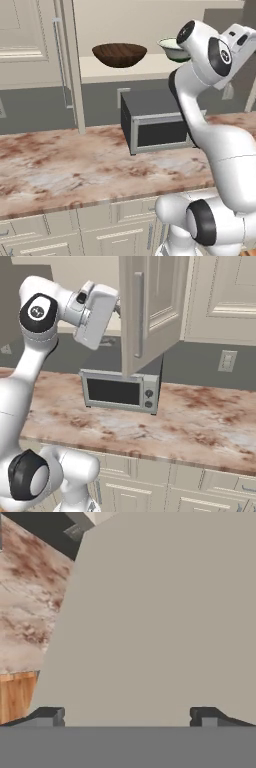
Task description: Move the bowls from the cabinet to the plates on the dining table.
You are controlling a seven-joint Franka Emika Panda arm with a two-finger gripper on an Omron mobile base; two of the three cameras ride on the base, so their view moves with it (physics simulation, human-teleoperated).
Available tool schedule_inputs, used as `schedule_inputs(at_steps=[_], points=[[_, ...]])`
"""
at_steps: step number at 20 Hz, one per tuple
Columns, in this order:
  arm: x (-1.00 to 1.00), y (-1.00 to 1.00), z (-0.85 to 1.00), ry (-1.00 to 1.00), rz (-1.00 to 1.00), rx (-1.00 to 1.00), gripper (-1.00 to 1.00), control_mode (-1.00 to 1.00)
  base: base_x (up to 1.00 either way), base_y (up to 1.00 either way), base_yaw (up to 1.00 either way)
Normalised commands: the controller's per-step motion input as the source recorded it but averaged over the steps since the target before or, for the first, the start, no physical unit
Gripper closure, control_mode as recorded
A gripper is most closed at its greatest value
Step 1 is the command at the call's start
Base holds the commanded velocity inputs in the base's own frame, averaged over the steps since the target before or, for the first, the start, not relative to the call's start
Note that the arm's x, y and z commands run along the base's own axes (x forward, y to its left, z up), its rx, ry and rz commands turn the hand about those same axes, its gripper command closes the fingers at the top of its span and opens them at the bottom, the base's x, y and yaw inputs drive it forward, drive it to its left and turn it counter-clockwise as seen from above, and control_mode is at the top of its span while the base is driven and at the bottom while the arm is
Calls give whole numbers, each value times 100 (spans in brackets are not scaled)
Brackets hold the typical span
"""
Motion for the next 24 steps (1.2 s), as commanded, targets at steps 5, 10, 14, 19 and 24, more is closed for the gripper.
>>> schedule_inputs(at_steps=[5, 10, 14, 19, 24], points=[[0, -64, 0, 0, 0, 11, -100, -100, 0, 0, 0], [0, -63, 0, 0, 0, 16, -100, -100, 0, 0, 0], [-7, -31, 0, -1, 0, 10, -100, -100, 0, 0, 0], [-17, 11, 0, -7, 1, 1, -100, -100, 0, 0, 0], [-39, 53, 0, -13, 16, 4, -100, -100, 0, 0, 0]])
